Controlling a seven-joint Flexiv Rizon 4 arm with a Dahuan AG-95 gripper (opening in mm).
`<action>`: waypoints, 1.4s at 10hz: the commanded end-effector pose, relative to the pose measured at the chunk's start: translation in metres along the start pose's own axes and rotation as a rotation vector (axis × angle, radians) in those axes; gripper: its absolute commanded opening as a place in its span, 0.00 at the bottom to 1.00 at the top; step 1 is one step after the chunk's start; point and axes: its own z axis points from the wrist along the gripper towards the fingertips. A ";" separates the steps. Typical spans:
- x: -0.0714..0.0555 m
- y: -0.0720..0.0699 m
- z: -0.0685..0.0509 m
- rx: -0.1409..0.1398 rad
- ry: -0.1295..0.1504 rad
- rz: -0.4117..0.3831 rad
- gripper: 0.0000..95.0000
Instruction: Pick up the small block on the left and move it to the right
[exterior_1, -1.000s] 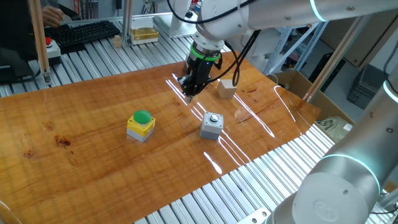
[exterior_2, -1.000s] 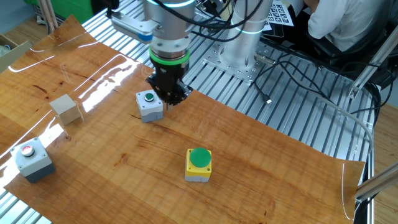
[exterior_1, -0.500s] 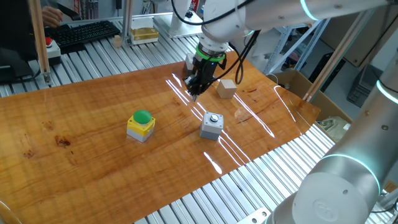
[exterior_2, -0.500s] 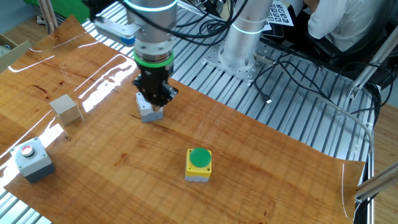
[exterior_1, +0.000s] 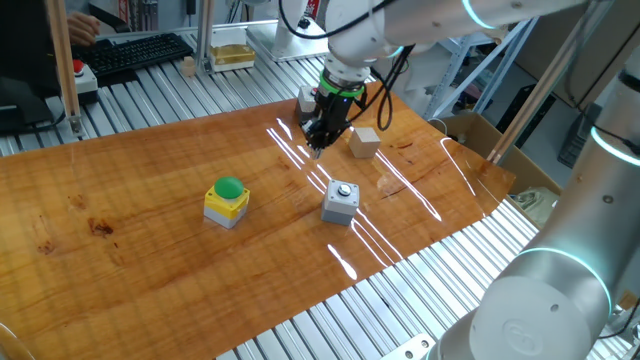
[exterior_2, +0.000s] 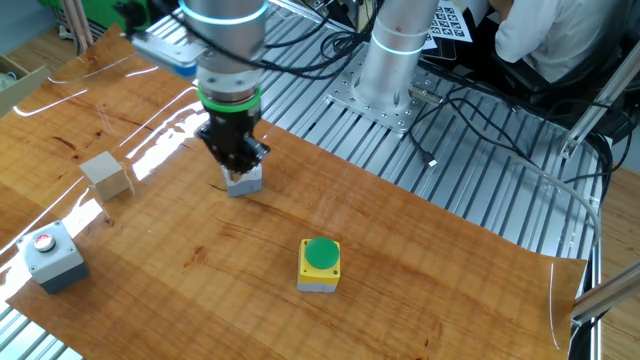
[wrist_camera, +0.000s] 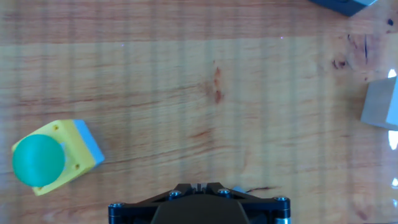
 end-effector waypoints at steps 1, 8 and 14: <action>-0.010 -0.010 0.002 -0.003 0.001 -0.009 0.00; -0.027 -0.054 0.002 -0.019 0.004 -0.062 0.00; -0.042 -0.095 0.004 -0.011 0.005 -0.096 0.00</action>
